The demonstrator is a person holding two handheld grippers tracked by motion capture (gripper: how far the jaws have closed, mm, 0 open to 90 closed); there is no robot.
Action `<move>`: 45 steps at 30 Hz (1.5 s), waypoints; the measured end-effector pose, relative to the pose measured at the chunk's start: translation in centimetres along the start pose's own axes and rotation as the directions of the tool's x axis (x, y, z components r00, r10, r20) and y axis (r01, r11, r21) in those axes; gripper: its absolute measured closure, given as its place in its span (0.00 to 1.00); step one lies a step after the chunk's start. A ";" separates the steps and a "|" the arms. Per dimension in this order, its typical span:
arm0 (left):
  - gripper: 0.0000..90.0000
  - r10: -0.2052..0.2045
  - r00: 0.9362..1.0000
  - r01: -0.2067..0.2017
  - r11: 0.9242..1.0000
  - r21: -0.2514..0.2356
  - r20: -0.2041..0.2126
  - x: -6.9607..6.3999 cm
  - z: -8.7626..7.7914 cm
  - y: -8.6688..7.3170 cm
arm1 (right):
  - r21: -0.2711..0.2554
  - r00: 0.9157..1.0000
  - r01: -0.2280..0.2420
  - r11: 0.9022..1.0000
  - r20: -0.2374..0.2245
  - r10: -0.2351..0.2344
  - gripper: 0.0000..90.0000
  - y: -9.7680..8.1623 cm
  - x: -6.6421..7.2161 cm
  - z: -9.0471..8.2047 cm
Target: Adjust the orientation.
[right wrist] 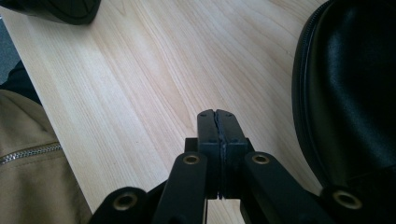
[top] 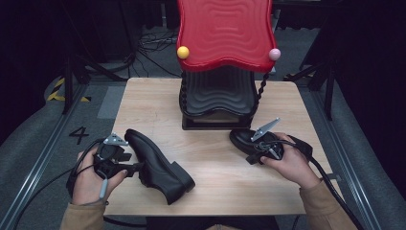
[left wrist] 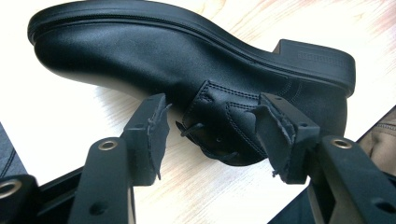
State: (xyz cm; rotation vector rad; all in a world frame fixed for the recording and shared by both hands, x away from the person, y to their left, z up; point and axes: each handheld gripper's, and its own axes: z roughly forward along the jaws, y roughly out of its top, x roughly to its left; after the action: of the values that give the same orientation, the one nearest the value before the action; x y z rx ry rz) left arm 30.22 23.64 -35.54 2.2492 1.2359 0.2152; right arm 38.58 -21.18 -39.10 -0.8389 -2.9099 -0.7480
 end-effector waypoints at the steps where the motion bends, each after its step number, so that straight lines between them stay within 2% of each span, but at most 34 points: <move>1: 0.49 0.000 1.000 0.000 1.000 -0.001 0.004 -0.1 0.0 0.0 | -0.005 1.000 0.000 1.000 -0.003 0.000 1.00 0.0 0.0 -0.1; 8: 0.50 0.005 1.000 -0.005 1.000 -0.009 0.022 -0.2 0.1 0.2 | -0.008 1.000 -0.005 1.000 -0.003 0.005 1.00 0.0 -0.1 -0.1; 11: 0.53 0.026 0.999 -0.026 0.999 -0.022 0.040 -0.5 0.2 0.4 | -0.013 1.000 -0.009 1.000 0.000 0.009 1.00 -0.1 -0.2 -0.3; 13: 0.63 0.057 0.996 -0.056 0.998 -0.027 0.070 -1.0 0.4 0.8 | -0.016 1.000 -0.017 1.000 -0.001 0.017 1.00 -0.1 -0.2 -0.4; 17: 0.90 0.082 0.991 -0.081 0.997 -0.012 0.109 -2.1 0.7 1.5 | -0.018 1.000 -0.022 1.000 0.003 0.022 1.00 -0.3 -0.3 -0.5; 21: 0.99 0.096 0.986 -0.099 0.995 0.013 0.135 -2.8 1.3 2.2 | -0.020 1.000 -0.024 1.000 0.004 0.024 1.00 -0.4 -0.4 -0.6; 25: 1.00 0.108 0.982 -0.113 0.993 0.023 0.154 -3.3 1.8 2.5 | -0.045 1.000 -0.027 0.999 -0.001 0.027 1.00 -0.4 -0.1 -0.6; 28: 1.00 0.109 0.983 -0.113 0.993 0.021 0.146 -3.4 1.8 2.5 | -0.065 0.999 0.009 0.998 -0.034 -0.011 1.00 0.2 1.0 -0.2; 32: 0.98 0.093 0.986 -0.095 0.995 0.009 0.136 -3.2 1.4 2.0 | -0.109 0.997 0.035 0.993 -0.069 -0.042 1.00 1.6 2.5 0.5; 35: 0.90 0.080 0.988 -0.082 0.997 0.003 0.134 -3.1 1.1 1.5 | -0.131 0.990 0.086 0.988 -0.104 -0.100 1.00 3.0 4.0 1.4; 36: 0.88 0.080 0.988 -0.082 0.997 0.003 0.134 -3.1 1.1 1.5 | -0.131 0.990 0.086 0.988 -0.104 -0.100 1.00 3.0 4.0 1.4; 37: 0.86 0.076 0.988 -0.076 0.997 -0.002 0.134 -3.0 0.9 1.2 | -0.130 0.983 0.124 0.984 -0.117 -0.139 1.00 4.0 5.1 2.2; 38: 0.86 0.076 0.988 -0.076 0.997 -0.002 0.134 -3.0 0.9 1.2 | -0.130 0.983 0.124 0.984 -0.117 -0.139 1.00 4.0 5.1 2.2; 39: 0.85 0.065 0.989 -0.064 0.998 -0.006 0.129 -2.9 0.6 0.8 | -0.127 0.978 0.151 0.980 -0.126 -0.167 1.00 4.7 5.9 3.1; 43: 0.85 0.049 0.992 -0.048 0.999 -0.009 0.120 -2.6 0.2 0.2 | -0.124 0.972 0.177 0.976 -0.133 -0.193 1.00 5.6 6.8 4.1; 45: 0.84 0.034 0.993 -0.033 0.999 -0.011 0.111 -2.3 -0.1 -0.4 | -0.139 0.963 0.207 0.968 -0.145 -0.227 1.00 6.4 7.7 4.8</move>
State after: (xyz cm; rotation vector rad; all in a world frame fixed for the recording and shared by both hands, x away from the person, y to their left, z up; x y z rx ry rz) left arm 28.58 21.94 -35.41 2.2436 1.1376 0.1059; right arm 35.80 -10.42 -39.41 -0.4439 -2.8629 -0.9706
